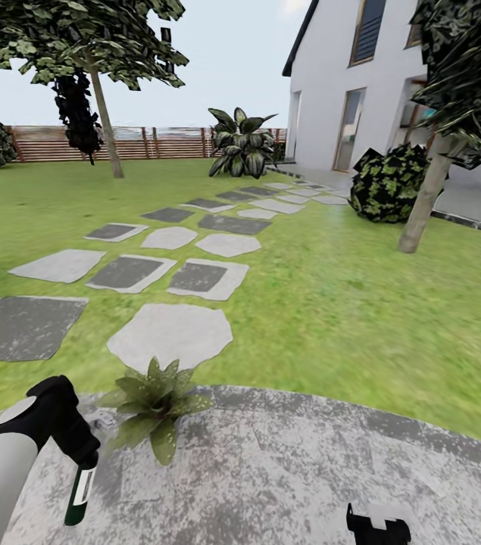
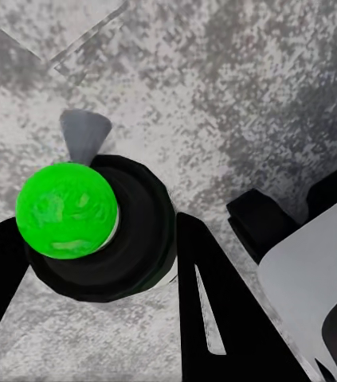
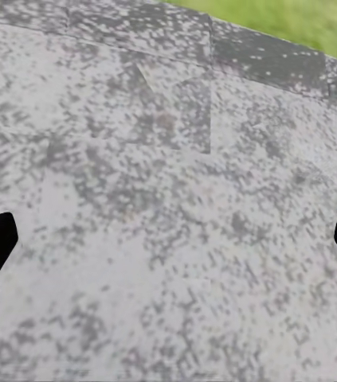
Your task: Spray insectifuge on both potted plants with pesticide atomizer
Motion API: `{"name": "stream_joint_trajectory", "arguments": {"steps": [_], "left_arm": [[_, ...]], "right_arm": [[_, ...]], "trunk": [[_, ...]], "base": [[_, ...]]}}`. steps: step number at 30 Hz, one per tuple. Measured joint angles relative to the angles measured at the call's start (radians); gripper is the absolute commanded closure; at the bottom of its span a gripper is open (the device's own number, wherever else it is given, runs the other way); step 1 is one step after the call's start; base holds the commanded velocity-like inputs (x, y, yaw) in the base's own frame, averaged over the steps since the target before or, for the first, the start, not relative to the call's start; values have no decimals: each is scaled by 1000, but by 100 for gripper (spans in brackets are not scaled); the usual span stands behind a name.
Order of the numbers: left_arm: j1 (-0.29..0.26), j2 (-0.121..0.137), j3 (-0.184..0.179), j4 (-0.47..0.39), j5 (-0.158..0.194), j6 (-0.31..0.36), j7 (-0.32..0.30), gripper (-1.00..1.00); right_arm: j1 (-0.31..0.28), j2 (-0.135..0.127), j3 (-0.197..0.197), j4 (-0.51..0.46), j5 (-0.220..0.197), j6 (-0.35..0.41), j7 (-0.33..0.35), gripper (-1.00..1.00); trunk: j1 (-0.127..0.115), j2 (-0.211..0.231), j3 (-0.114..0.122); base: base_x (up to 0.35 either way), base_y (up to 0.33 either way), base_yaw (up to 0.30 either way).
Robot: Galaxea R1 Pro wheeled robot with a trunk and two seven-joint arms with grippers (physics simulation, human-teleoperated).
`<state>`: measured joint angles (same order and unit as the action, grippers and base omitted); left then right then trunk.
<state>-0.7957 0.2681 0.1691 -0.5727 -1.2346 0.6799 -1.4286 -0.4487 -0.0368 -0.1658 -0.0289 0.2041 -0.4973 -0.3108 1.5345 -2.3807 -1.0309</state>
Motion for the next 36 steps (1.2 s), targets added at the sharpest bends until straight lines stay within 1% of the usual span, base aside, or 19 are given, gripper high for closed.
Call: {"name": "stream_joint_trajectory", "arguments": {"steps": [4, 11, 13, 14, 16, 17, 19, 20, 21, 24, 25, 26, 28, 31, 36], "left_arm": [[0, -3, 2, 1, 0, 0, 1, 100], [5, -3, -1, 2, 0, -3, 4, 100], [7, -2, -3, 3, -5, -5, 3, 100], [1, -1, -27, 7, -24, -5, -5, 100], [-3, 0, -52, 12, -41, -5, -14, 100], [-6, 2, -67, 13, -57, -5, -34, 100], [-8, 8, -78, 8, -81, -7, -90, 100], [-14, 11, -81, 4, -102, -8, -132, 100], [-25, 12, -83, 2, -121, -9, -133, 100], [-91, 13, -85, 0, -222, -10, -133, 100], [-108, 12, -84, 0, -241, -11, -133, 100], [-136, 10, -83, 0, -264, -10, -133, 100], [-178, 5, -82, 1, -274, -11, -133, 100], [-214, 1, -82, 14, -273, -10, -134, 100], [-211, -3, -81, 21, -272, -11, -134, 100]], "right_arm": [[0, 0, 0, 0, 0, 0, 0, -100], [0, 0, 0, -1, 0, 0, 0, -100], [0, 0, 0, -1, 0, 0, 0, -100], [0, 0, 0, -1, 0, 0, -1, -100], [0, 0, 0, -1, 0, 0, -1, -100], [0, -1, 0, -1, 0, 0, -2, -100], [0, -1, 0, 0, 0, 0, -1, -100], [0, -1, 0, 0, 1, 0, -1, -100], [0, -2, 0, 0, 1, 0, 0, -100], [0, -3, 0, 0, 1, 0, 0, -100], [0, -3, 0, 0, 2, 0, 0, -100], [0, -3, 0, 0, 2, 0, 0, -100], [0, -3, 0, 0, 2, 0, 0, -100], [0, -3, 0, 0, 2, 0, 0, -100], [0, -3, 0, 0, 2, 0, 0, -100]], "trunk": [[0, 0, 0], [1, 0, 0], [1, 0, 0], [1, 0, 0], [1, 0, 0], [1, 0, 0], [1, 0, 0], [1, 0, 0], [1, 0, 0], [0, 0, 0], [1, 0, 0], [0, 0, 0], [1, 0, 0], [1, 0, 0], [0, 0, 0]], "base": [[126, 11, -39], [8, 1, -240], [0, 0, -147], [0, 0, -41], [0, 0, -20], [0, 0, -9], [0, 0, -4], [0, 0, -2], [0, 0, 0], [0, 0, 0], [0, 0, 0], [0, 0, 0], [0, 0, 0], [0, 0, 0], [65, 34, 0]]}}
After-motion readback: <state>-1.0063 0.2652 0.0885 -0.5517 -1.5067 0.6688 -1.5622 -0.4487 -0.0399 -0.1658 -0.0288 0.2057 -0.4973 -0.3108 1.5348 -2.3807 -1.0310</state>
